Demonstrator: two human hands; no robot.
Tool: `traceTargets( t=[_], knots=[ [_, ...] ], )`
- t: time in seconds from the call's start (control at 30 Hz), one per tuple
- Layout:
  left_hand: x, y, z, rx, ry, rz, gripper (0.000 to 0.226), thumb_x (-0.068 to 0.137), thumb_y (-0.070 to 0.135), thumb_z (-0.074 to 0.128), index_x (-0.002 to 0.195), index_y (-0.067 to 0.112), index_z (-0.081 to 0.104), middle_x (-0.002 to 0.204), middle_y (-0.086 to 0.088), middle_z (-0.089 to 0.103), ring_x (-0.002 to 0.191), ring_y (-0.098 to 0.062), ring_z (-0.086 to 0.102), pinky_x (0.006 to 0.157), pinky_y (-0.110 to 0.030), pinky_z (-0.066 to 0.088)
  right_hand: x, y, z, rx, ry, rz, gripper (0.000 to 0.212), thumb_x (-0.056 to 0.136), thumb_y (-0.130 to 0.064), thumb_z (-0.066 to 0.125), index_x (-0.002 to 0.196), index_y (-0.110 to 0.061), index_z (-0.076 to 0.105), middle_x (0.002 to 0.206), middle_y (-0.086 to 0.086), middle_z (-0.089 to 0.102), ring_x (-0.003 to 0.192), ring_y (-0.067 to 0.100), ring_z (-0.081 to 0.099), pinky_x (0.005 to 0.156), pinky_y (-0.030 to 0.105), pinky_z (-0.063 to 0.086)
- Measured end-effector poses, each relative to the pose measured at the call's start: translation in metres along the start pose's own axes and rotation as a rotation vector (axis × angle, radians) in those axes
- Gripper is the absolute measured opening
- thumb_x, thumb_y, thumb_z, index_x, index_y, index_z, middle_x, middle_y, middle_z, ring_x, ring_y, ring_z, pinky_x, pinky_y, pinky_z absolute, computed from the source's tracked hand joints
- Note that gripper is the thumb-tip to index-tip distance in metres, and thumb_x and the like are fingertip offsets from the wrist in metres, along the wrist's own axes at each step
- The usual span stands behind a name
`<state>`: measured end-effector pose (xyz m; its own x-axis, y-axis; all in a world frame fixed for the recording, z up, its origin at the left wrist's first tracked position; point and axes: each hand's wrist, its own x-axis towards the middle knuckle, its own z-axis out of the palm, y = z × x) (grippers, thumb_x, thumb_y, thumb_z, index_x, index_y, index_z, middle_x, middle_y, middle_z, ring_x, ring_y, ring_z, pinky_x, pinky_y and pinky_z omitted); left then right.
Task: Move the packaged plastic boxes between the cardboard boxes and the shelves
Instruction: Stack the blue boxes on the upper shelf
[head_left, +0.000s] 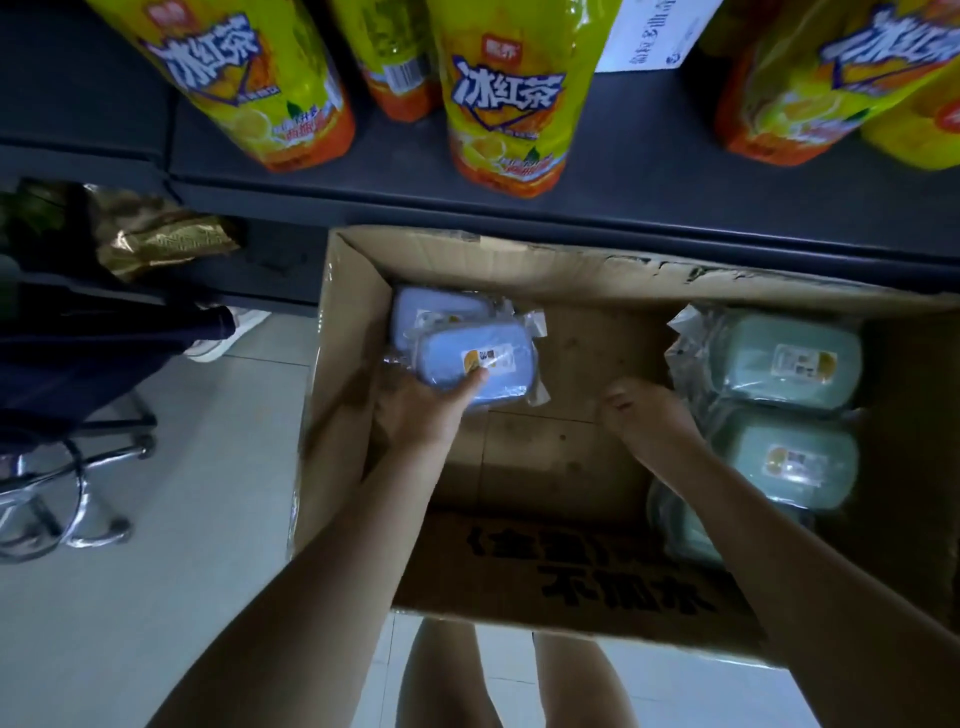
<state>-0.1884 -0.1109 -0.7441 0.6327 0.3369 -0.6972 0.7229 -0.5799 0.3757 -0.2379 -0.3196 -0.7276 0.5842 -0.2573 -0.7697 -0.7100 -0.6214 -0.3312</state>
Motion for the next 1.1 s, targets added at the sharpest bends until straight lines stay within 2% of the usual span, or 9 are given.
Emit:
traceTargets(
  t=[0.1, 0.27, 0.43, 0.53, 0.67, 0.77, 0.87, 0.97, 1.1],
  knots=[
    [-0.024, -0.021, -0.006, -0.016, -0.029, -0.060, 0.096, 0.052, 0.075, 0.070, 0.124, 0.015, 0.055, 0.125, -0.009, 0.058, 0.121, -0.027, 0.051, 0.102, -0.035, 0.041, 0.004, -0.012, -0.006, 0.107, 0.036, -0.024, 0.016, 0.090, -0.035, 0.060, 0.096, -0.020, 0.063, 0.095, -0.004, 0.063, 0.090, 0.014, 0.058, 0.075, 0.026, 0.043],
    [-0.036, -0.066, -0.013, -0.190, -0.036, -0.188, 0.072, 0.063, 0.048, 0.082, 0.113, 0.000, 0.062, 0.109, -0.014, 0.068, 0.100, -0.026, 0.065, 0.078, -0.028, 0.049, 0.015, -0.046, 0.004, 0.143, 0.012, 0.000, 0.024, 0.091, -0.032, 0.059, 0.105, -0.014, 0.065, 0.098, 0.002, 0.064, 0.095, 0.019, 0.059, 0.078, 0.029, 0.044],
    [-0.032, -0.083, -0.014, -0.244, -0.016, -0.233, 0.067, 0.070, 0.040, 0.080, 0.118, -0.001, 0.057, 0.112, -0.011, 0.065, 0.103, -0.026, 0.063, 0.077, -0.026, 0.046, 0.038, -0.083, 0.037, 0.132, -0.047, 0.019, 0.029, 0.091, -0.029, 0.056, 0.101, -0.003, 0.064, 0.084, 0.015, 0.059, 0.068, 0.016, 0.051, 0.052, 0.021, 0.036],
    [-0.026, -0.085, -0.012, -0.255, -0.029, -0.210, 0.070, 0.071, 0.045, 0.078, 0.120, -0.001, 0.056, 0.114, -0.010, 0.065, 0.102, -0.023, 0.064, 0.073, -0.022, 0.045, 0.050, -0.097, 0.057, 0.294, -0.082, 0.010, 0.047, 0.085, -0.043, 0.064, 0.107, -0.002, 0.065, 0.096, 0.011, 0.068, 0.077, 0.018, 0.063, 0.062, 0.025, 0.044],
    [-0.015, -0.091, -0.010, -0.214, -0.040, -0.152, 0.074, 0.071, 0.051, 0.076, 0.121, 0.000, 0.057, 0.115, -0.010, 0.065, 0.104, -0.024, 0.064, 0.074, -0.022, 0.045, 0.064, -0.104, 0.082, 0.515, -0.105, -0.041, 0.075, 0.059, -0.064, 0.073, 0.111, -0.011, 0.067, 0.104, 0.012, 0.071, 0.090, 0.023, 0.067, 0.074, 0.037, 0.053],
    [-0.009, -0.094, -0.008, -0.240, -0.032, -0.164, 0.079, 0.067, 0.052, 0.079, 0.121, 0.000, 0.056, 0.116, -0.010, 0.065, 0.104, -0.023, 0.063, 0.077, -0.024, 0.047, 0.070, -0.108, 0.085, 0.519, -0.070, -0.023, 0.056, 0.071, -0.046, 0.078, 0.112, -0.009, 0.067, 0.102, 0.010, 0.071, 0.089, 0.023, 0.068, 0.078, 0.036, 0.057],
    [-0.013, -0.093, -0.008, -0.265, -0.095, -0.158, 0.054, 0.076, 0.037, 0.076, 0.114, 0.003, 0.060, 0.105, 0.000, 0.062, 0.096, -0.014, 0.061, 0.072, -0.018, 0.042, 0.075, -0.105, 0.084, 0.526, -0.074, 0.013, 0.048, 0.071, -0.040, 0.080, 0.103, -0.006, 0.068, 0.094, 0.007, 0.070, 0.073, 0.014, 0.067, 0.055, 0.019, 0.053],
    [-0.015, -0.094, -0.009, -0.274, -0.141, -0.161, 0.046, 0.078, 0.034, 0.075, 0.112, 0.005, 0.062, 0.102, -0.004, 0.063, 0.092, -0.016, 0.061, 0.070, -0.019, 0.041, 0.069, -0.105, 0.080, 0.555, -0.091, 0.014, 0.034, 0.076, -0.033, 0.077, 0.096, -0.008, 0.067, 0.079, 0.003, 0.067, 0.055, 0.006, 0.061, 0.041, 0.013, 0.043],
    [-0.018, -0.092, -0.020, -0.262, -0.166, -0.153, 0.050, 0.077, 0.035, 0.075, 0.115, 0.004, 0.061, 0.107, -0.006, 0.065, 0.090, -0.015, 0.060, 0.063, -0.012, 0.042, 0.056, -0.101, 0.070, 0.549, 0.035, 0.098, 0.052, 0.070, -0.043, 0.080, 0.105, -0.008, 0.065, 0.089, 0.005, 0.067, 0.062, 0.010, 0.058, 0.049, 0.020, 0.042]
  ],
)
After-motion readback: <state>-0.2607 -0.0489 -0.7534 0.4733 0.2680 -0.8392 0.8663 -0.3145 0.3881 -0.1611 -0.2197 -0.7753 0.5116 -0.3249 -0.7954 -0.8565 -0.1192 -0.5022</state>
